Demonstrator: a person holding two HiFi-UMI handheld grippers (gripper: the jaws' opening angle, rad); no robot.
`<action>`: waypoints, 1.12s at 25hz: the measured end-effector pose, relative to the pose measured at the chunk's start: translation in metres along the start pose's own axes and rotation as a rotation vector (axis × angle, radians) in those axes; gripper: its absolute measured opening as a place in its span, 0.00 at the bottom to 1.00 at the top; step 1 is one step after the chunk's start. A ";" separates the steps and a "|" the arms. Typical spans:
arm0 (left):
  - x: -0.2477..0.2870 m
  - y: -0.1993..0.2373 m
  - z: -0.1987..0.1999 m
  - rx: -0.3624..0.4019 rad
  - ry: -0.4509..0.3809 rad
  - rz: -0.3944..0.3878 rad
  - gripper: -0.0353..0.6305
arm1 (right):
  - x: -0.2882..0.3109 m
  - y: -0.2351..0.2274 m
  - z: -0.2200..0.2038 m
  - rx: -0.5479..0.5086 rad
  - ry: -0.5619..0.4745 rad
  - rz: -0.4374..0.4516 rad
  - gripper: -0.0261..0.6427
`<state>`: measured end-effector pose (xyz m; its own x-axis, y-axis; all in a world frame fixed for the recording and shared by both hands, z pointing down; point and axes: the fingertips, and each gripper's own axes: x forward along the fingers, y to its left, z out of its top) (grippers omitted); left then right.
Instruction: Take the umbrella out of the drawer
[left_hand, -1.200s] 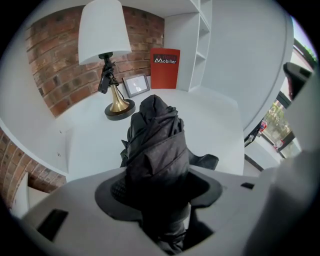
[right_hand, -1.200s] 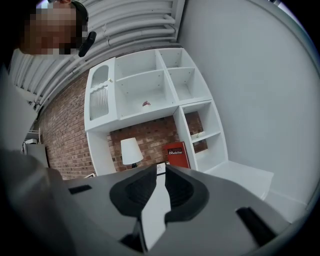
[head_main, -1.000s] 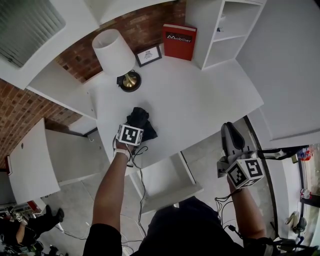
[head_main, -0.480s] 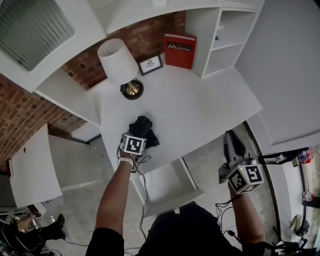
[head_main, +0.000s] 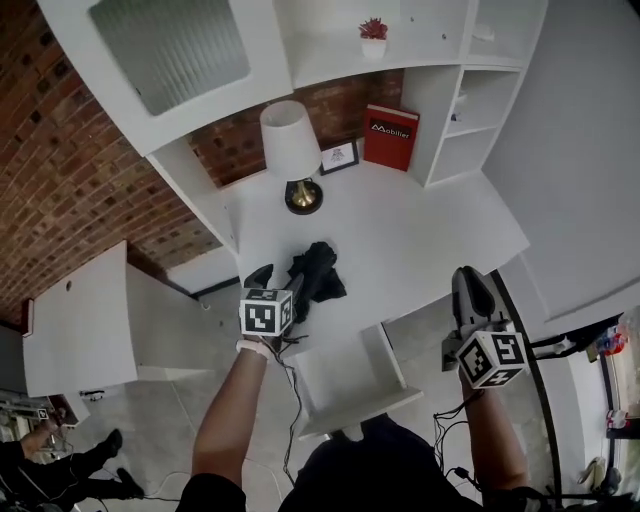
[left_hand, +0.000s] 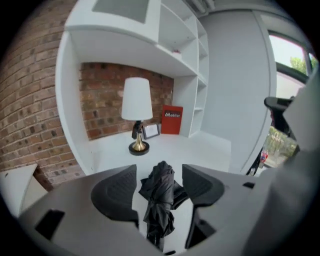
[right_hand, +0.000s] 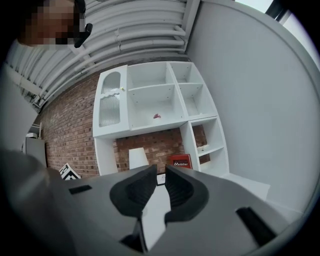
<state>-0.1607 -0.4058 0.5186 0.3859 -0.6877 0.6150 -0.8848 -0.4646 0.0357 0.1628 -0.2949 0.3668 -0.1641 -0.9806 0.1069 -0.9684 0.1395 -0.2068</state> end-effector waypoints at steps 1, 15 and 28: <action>-0.017 0.002 0.010 -0.017 -0.053 0.000 0.48 | -0.002 0.009 0.004 -0.010 -0.008 0.007 0.11; -0.248 -0.003 0.074 -0.114 -0.538 0.011 0.28 | -0.070 0.114 0.071 -0.124 -0.195 0.062 0.11; -0.360 -0.007 0.095 -0.093 -0.806 0.064 0.19 | -0.105 0.167 0.104 -0.202 -0.268 0.095 0.04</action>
<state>-0.2681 -0.2080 0.2220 0.3717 -0.9182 -0.1368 -0.9160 -0.3867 0.1064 0.0380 -0.1829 0.2202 -0.2259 -0.9596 -0.1680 -0.9732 0.2298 -0.0037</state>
